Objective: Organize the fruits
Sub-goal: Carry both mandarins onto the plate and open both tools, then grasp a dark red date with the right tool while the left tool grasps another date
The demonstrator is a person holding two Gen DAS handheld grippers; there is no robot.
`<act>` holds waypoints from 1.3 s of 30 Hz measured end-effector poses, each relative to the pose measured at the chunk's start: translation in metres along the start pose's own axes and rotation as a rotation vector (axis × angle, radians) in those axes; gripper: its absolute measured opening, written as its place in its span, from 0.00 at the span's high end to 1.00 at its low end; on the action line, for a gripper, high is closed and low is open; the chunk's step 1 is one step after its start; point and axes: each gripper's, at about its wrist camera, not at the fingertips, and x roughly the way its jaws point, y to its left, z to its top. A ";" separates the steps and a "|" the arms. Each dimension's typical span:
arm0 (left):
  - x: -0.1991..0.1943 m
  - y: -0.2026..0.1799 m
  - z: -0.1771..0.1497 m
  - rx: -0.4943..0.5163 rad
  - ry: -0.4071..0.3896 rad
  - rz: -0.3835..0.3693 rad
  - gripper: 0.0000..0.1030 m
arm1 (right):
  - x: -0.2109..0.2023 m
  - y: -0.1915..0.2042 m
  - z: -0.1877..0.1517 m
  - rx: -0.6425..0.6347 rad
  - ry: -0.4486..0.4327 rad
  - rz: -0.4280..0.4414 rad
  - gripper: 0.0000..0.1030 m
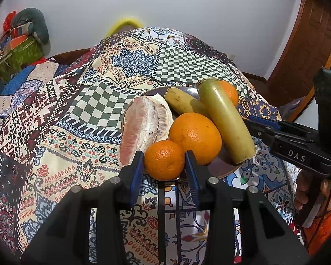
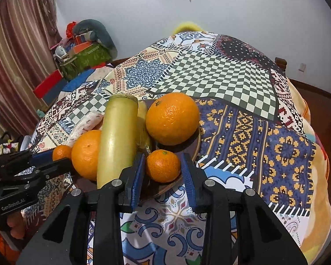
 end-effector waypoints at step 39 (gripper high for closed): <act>-0.134 -0.031 -0.025 0.053 -0.138 0.025 0.50 | -0.122 0.063 -0.035 -0.105 -0.149 -0.033 0.61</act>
